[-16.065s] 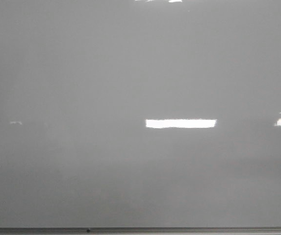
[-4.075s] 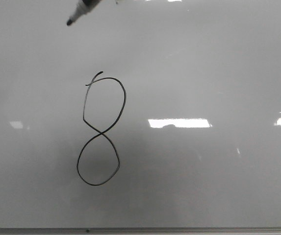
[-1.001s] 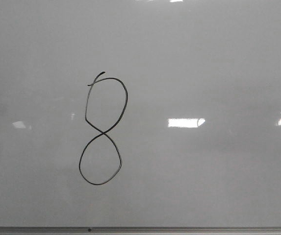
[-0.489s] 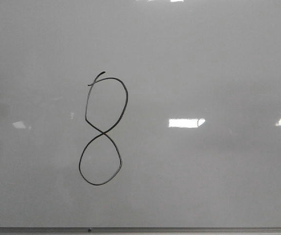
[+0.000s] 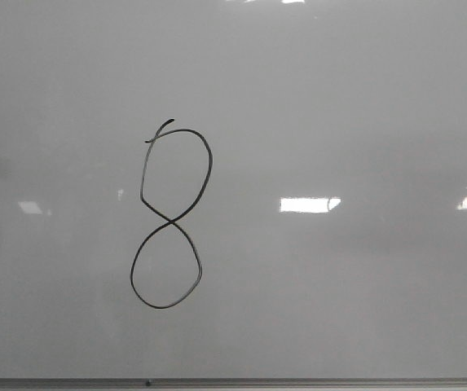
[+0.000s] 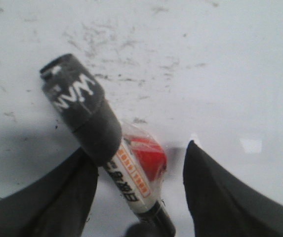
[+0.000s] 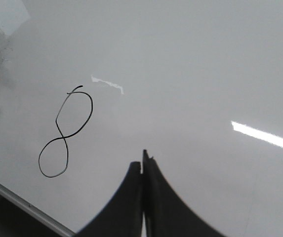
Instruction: Write number 8 on whiteboard
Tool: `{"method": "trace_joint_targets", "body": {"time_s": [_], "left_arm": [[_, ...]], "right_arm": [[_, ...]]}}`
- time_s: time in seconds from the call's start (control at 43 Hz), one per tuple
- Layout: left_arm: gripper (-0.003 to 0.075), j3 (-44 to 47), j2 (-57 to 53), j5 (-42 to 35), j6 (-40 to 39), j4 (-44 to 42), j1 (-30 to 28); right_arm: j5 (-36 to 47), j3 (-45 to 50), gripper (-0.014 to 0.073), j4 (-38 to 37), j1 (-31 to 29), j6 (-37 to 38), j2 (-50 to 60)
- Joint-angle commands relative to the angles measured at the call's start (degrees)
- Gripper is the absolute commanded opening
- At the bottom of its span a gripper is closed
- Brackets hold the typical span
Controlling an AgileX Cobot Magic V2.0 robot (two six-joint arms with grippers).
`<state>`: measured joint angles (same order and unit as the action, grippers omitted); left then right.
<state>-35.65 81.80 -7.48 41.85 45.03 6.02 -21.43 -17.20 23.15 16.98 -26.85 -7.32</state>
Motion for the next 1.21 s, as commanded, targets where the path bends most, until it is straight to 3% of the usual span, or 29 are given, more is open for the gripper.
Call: {"method": "trace_joint_targets", "body": {"time_s": [0.0, 0.21, 0.279, 0.349, 0.536, 0.908, 1.187], "left_arm": [[0.0392, -1.5, -4.2, -2.8, -0.1, -0.2, 0.2], [0.0384, -1.4, -15.5, 5.0, -0.1, -2.4, 0.2], [0.0351, -1.4, -20.4, 7.5, -0.1, -3.7, 0.2], [0.0278, -1.3, -25.2, 9.7, -0.1, -4.7, 0.2], [-0.0022, 2.1, -35.9, 13.0, -0.1, -5.0, 0.2], [-0.0019, 8.8, -54.2, 19.0, -0.1, -5.0, 0.2], [-0.0019, 8.8, -57.8, 19.2, -0.1, -4.6, 0.2]], "right_arm": [[4.6, -1.4, -0.0093, 0.9, -0.3, 0.1, -0.6], [5.8, -1.4, -0.0093, 0.9, -0.3, 0.1, -0.6], [6.1, -1.4, -0.0093, 0.9, -0.3, 0.1, -0.6], [6.2, -1.4, -0.0093, 0.9, -0.3, 0.1, -0.6], [6.0, -1.4, -0.0093, 0.9, -0.3, 0.1, -0.6], [6.0, -1.4, -0.0093, 0.9, -0.3, 0.1, -0.6], [6.0, -1.4, -0.0093, 0.9, -0.3, 0.1, -0.6]]}}
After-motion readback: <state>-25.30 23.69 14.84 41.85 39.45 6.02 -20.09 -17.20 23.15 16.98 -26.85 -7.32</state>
